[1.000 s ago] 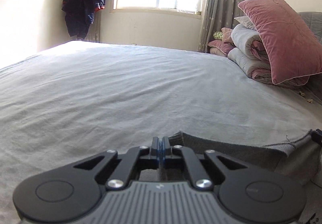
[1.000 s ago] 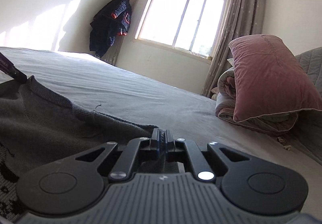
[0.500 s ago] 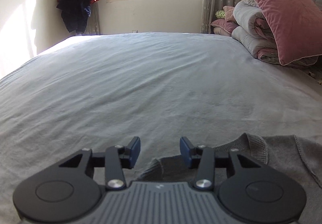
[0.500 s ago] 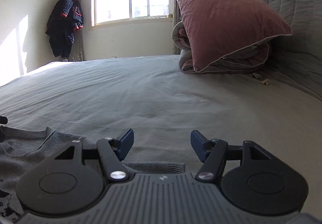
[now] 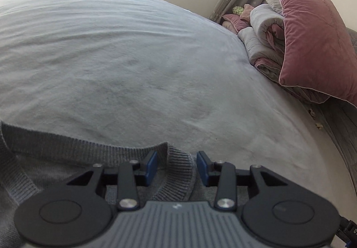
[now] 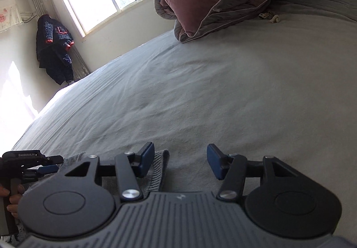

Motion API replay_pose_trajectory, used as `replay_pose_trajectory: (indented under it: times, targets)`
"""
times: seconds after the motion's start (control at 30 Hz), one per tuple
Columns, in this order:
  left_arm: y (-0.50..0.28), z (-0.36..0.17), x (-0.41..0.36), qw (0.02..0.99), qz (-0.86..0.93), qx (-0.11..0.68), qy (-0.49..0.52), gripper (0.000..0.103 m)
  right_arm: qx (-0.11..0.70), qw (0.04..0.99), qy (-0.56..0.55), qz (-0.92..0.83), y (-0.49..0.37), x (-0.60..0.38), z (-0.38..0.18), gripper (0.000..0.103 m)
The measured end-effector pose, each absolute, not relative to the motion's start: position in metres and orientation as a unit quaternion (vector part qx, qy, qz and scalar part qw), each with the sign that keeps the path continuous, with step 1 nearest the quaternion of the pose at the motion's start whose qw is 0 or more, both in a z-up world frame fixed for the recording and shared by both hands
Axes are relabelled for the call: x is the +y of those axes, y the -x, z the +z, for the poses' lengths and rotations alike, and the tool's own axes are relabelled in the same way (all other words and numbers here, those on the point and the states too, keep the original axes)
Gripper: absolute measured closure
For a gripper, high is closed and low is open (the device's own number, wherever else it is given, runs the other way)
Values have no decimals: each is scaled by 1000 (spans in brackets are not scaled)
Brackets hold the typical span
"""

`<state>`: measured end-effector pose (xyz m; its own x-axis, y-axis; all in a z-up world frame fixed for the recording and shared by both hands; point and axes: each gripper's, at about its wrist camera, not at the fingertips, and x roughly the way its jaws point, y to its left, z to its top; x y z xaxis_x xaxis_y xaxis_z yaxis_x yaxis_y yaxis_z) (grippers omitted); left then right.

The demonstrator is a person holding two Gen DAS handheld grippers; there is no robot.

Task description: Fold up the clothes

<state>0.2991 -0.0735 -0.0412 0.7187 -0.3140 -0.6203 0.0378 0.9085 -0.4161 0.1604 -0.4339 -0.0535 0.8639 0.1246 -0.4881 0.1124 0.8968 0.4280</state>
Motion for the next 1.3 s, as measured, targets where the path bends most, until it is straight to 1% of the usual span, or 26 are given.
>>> replay_pose_trajectory:
  times: [0.03,0.07,0.1,0.13,0.17,0.27,0.37,0.47,0.5,0.57,0.63,0.67,0.7,0.73,0.77,0.8,0.83,0.87,0.9,1.0,1.1,1.13,1.17,1.2,1.23,1.3]
  targets:
    - [-298,-44,-75,910,-99,354,192,79,258,940,-225,8,-163,-430,-57,49]
    - [-297,-48,-76,914,-97,346,190,92,260,942,-211,6,-167,-424,-61,55]
    - [-296,-52,-77,917,-95,339,188,98,261,945,-196,5,-168,-418,-61,59]
    - [-295,-54,-78,921,-95,330,186,99,262,948,-180,5,-169,-412,-61,70]
    - [-294,-55,-78,924,-95,321,184,100,263,951,-165,4,-170,-406,-61,103]
    - [-292,-49,-78,935,-95,288,182,101,247,959,-138,-14,-168,-397,-56,101]
    - [-291,-38,-77,949,-97,243,176,101,201,971,-115,-64,-157,-402,-42,102]
    - [-301,-45,-85,952,-91,247,157,101,188,972,-86,-108,-157,-402,-43,103]
    - [-306,-49,-86,949,-88,261,156,101,188,972,-71,-124,-158,-401,-45,103]
    - [-314,-56,-80,937,-90,285,180,100,215,965,-82,-128,-165,-406,-53,103]
    - [-316,-59,-73,931,-96,290,201,100,232,959,-110,-124,-167,-415,-57,103]
    - [-316,-58,-73,930,-97,291,203,99,234,956,-131,-117,-165,-422,-55,101]
    - [-315,-58,-73,930,-98,291,203,98,236,953,-153,-110,-162,-428,-54,93]
    - [-314,-57,-73,930,-100,291,203,98,240,952,-160,-100,-162,-428,-54,88]
    - [-313,-56,-73,930,-102,291,202,96,244,952,-165,-89,-163,-427,-54,87]
    - [-312,-55,-73,929,-105,291,201,92,248,951,-169,-79,-163,-427,-54,83]
    - [-311,-54,-73,929,-107,291,201,90,251,950,-174,-68,-164,-426,-54,71]
    - [-310,-53,-73,929,-109,291,200,84,255,948,-179,-57,-164,-426,-54,57]
    - [-310,-52,-73,929,-111,291,202,80,259,947,-183,-46,-165,-425,-54,55]
    - [-310,-52,-70,926,-113,293,209,79,270,942,-197,-14,-166,-423,-54,55]
    - [-311,-55,-72,926,-115,298,202,82,288,951,-116,3,-168,-395,-54,55]
    - [-311,-56,-73,927,-115,299,197,83,293,953,-79,4,-168,-383,-54,62]
    - [-311,-56,-74,928,-114,300,191,94,296,954,-55,10,-168,-375,-54,86]
    - [-311,-57,-74,929,-112,301,187,99,292,956,-39,-2,-167,-372,-54,99]
    - [-309,-56,-74,931,-111,295,183,100,286,958,-25,-17,-166,-370,-53,97]
    - [-304,-51,-75,941,-108,272,172,100,275,960,5,-45,-165,-367,-51,98]
